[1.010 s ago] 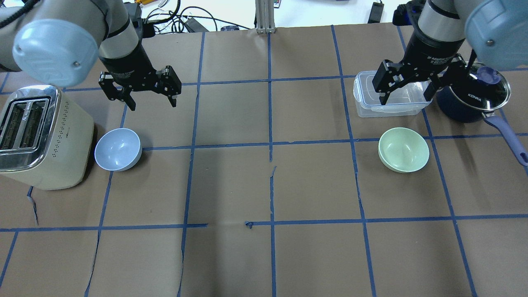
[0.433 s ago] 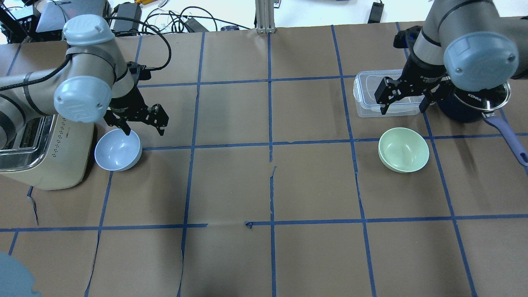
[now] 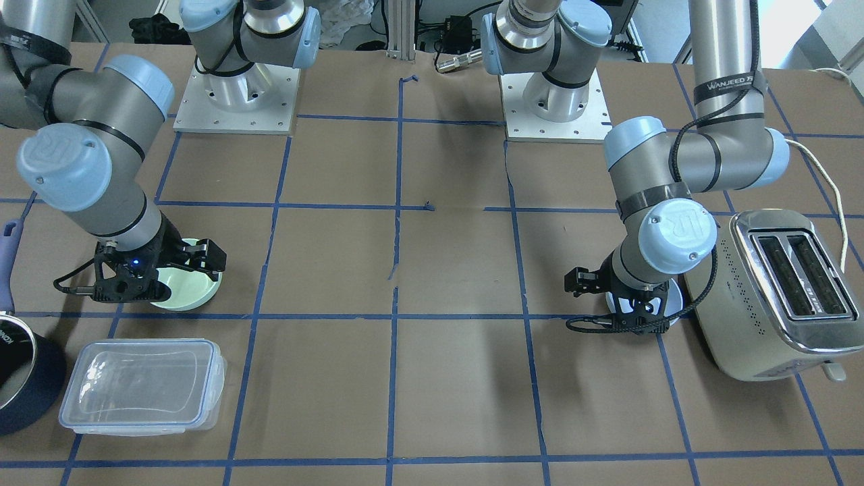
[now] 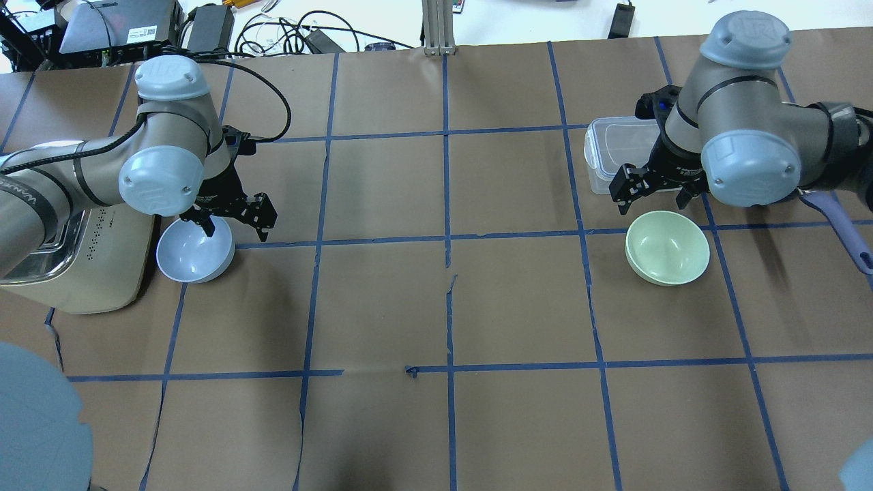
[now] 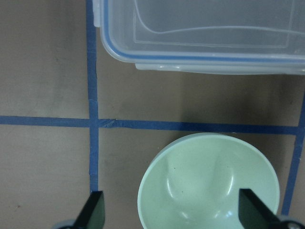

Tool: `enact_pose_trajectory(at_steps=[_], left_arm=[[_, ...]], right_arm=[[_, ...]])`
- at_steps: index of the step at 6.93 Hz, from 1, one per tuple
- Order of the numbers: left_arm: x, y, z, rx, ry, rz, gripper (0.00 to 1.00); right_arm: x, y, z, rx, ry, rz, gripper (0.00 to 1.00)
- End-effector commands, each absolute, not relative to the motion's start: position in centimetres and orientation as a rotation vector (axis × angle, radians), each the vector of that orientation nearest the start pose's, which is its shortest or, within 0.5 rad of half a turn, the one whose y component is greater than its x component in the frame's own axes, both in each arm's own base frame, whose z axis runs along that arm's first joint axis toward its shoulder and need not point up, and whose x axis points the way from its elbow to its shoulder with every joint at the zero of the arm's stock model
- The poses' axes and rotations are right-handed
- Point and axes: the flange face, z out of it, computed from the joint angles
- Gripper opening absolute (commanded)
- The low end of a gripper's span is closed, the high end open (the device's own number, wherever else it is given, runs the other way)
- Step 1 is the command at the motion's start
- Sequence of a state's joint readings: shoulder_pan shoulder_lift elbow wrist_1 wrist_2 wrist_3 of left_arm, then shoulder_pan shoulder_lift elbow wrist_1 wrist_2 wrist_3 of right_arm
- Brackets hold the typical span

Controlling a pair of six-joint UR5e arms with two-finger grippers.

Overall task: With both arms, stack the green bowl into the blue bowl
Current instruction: 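Lower left gripper to light blue bowl while right lowers to green bowl, then grasp light blue bowl with left gripper while right grasps green bowl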

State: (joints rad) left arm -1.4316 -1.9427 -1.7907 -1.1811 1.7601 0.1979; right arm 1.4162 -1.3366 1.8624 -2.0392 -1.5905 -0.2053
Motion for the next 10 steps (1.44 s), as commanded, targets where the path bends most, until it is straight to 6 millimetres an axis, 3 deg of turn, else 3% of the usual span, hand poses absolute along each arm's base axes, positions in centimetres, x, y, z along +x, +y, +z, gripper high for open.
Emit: enact_pose_trajectory(at_steps=[1, 2, 5, 7, 8, 9, 10], left_arm=[[-3.5, -56.9, 20.2, 0.144, 2.964, 0.402, 0.45], [-3.5, -56.9, 20.3, 0.167, 2.958, 0.402, 0.0], [-3.0, -56.9, 20.7, 0.203, 2.912, 0.401, 0.0], [-3.5, -57.0, 22.1, 0.205, 2.904, 0.359, 0.0], [-4.3, -57.3, 22.8, 0.21, 2.898, 0.332, 0.0], [-6.6, -58.0, 23.8, 0.199, 2.884, 0.301, 0.0], [-10.9, -58.3, 24.7, 0.121, 2.878, 0.244, 0.0]], right_arm=[[4.7, -54.9, 23.9, -0.078, 3.146, 0.1, 1.0], [4.6, -55.2, 22.6, -0.073, 3.144, 0.117, 1.0], [4.6, -55.3, 21.4, -0.059, 3.142, 0.151, 1.0], [4.6, -55.4, 20.9, -0.064, 3.138, 0.159, 0.91], [4.6, -55.4, 20.7, -0.064, 3.138, 0.167, 0.74], [4.5, -55.4, 20.4, -0.083, 3.136, 0.174, 0.4], [4.5, -55.5, 20.6, -0.083, 3.136, 0.169, 0.0]])
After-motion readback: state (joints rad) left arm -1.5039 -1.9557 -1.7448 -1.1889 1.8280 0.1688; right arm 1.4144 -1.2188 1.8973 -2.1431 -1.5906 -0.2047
